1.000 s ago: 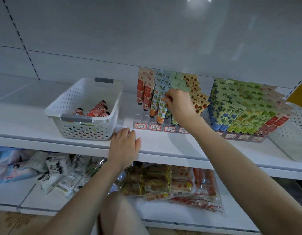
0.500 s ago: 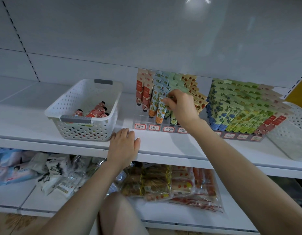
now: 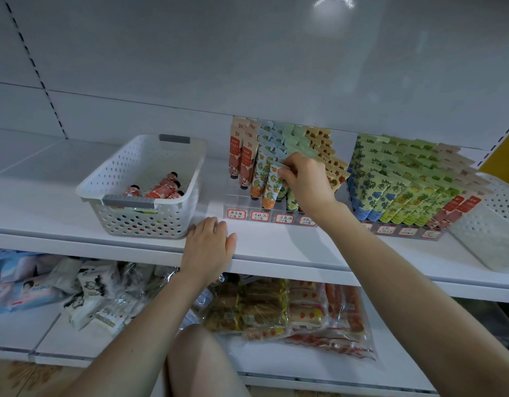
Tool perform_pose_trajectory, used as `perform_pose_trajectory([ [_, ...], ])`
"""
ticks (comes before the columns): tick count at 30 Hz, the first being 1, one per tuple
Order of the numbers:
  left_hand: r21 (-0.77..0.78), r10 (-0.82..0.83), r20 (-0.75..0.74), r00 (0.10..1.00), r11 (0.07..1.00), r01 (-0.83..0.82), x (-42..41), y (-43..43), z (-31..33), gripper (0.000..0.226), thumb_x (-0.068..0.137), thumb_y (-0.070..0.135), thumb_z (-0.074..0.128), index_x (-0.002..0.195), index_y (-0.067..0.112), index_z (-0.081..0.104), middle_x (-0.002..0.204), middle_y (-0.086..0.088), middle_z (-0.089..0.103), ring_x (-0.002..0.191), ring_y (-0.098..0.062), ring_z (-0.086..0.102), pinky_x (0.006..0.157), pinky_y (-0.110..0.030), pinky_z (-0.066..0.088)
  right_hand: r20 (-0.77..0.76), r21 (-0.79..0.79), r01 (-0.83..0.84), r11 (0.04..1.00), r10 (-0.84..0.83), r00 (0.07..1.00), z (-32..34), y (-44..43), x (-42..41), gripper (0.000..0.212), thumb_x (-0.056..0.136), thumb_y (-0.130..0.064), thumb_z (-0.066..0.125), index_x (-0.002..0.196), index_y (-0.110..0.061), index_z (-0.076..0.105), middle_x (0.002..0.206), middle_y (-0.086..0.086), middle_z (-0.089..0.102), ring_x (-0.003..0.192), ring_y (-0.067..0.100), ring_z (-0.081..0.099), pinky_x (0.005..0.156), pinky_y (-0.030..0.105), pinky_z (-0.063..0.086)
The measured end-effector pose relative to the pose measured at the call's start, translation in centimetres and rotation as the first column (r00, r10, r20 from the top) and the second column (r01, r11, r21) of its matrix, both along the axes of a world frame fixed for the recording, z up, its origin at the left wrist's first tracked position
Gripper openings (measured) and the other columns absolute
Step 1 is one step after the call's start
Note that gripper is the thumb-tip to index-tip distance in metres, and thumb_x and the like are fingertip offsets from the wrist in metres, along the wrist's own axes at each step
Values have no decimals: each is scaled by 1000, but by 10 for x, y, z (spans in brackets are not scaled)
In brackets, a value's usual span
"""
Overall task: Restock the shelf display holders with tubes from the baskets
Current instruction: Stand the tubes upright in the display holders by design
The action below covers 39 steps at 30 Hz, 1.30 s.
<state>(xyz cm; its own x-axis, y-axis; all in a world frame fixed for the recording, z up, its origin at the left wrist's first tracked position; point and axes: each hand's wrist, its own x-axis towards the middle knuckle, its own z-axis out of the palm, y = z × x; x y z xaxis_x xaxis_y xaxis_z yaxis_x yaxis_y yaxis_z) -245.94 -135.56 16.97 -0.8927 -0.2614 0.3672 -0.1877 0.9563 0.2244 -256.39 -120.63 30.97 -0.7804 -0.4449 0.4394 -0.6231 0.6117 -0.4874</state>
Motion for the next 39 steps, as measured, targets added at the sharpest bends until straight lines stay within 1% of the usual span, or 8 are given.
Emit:
perform_pose_trajectory([
  [5, -3, -8, 0, 1000, 1000, 8, 0, 0, 1, 36, 90, 35, 30, 84, 10, 54, 92, -8, 59, 86, -25, 57, 79, -42, 49, 37, 64, -10, 998, 8, 999, -1, -6, -1, 27, 91, -14, 58, 112, 2, 57, 98, 18, 65, 90, 31, 62, 81, 39, 51],
  [14, -21, 9, 23, 1000, 1000, -9, 0, 1, 2, 31, 91, 30, 37, 85, 7, 56, 92, -9, 60, 87, -27, 57, 79, -42, 48, 48, 93, 9, 996, -13, 999, 2, -6, -8, 19, 89, -8, 56, 99, 8, 60, 84, 23, 66, 79, 36, 64, 73, 44, 53],
  [16, -20, 11, 19, 1000, 1000, -11, 0, 1, 2, 23, 92, 26, 45, 87, 7, 57, 94, -10, 60, 88, -27, 56, 80, -42, 46, 33, 128, 43, 991, -47, 998, 0, -9, -7, 20, 90, -9, 53, 99, 9, 59, 82, 22, 64, 75, 37, 61, 65, 39, 53],
  [19, -25, 14, 11, 1000, 1000, -13, -1, 2, 3, 31, 91, 29, 37, 81, 7, 56, 88, -10, 60, 83, -28, 57, 75, -42, 47, 10, 169, 87, 982, -90, 996, -1, -10, -5, 21, 93, -9, 50, 99, 8, 58, 76, 18, 55, 66, 30, 51, 48, 27, 36],
  [23, -16, 9, 0, 1000, 1000, -9, 1, 3, 4, 34, 87, 31, 34, 78, 6, 56, 84, -11, 60, 79, -29, 58, 72, -43, 48, 22, 159, 90, 983, -95, 995, -2, -10, -3, 23, 94, -11, 49, 106, 8, 57, 88, 23, 62, 76, 35, 59, 57, 32, 41],
  [27, -21, 2, -7, 1000, 1000, -2, 1, 3, 5, 42, 86, 35, 25, 77, 7, 55, 84, -10, 60, 77, -28, 58, 71, -43, 49, 30, 174, 84, 981, -90, 995, 1, -9, -2, 23, 93, -10, 50, 106, 8, 56, 84, 21, 60, 72, 34, 56, 51, 29, 40],
  [32, -7, -7, -24, 1000, 1000, 7, 3, 2, 4, 44, 87, 36, 22, 78, 8, 54, 84, -9, 60, 78, -26, 57, 71, -40, 49, 58, 138, 63, 988, -72, 996, 4, -8, 0, 25, 90, -12, 53, 105, 9, 56, 92, 26, 63, 78, 37, 59, 73, 47, 51],
  [39, 0, 4, 8, 1000, 1000, -4, 2, 3, 5, 28, 94, 30, 38, 84, 9, 55, 92, -8, 60, 87, -24, 56, 80, -40, 48, 65, 95, 43, 995, -49, 997, 7, -3, 1, 27, 91, -19, 57, 109, 2, 57, 94, 17, 64, 84, 30, 62, 75, 38, 53],
])
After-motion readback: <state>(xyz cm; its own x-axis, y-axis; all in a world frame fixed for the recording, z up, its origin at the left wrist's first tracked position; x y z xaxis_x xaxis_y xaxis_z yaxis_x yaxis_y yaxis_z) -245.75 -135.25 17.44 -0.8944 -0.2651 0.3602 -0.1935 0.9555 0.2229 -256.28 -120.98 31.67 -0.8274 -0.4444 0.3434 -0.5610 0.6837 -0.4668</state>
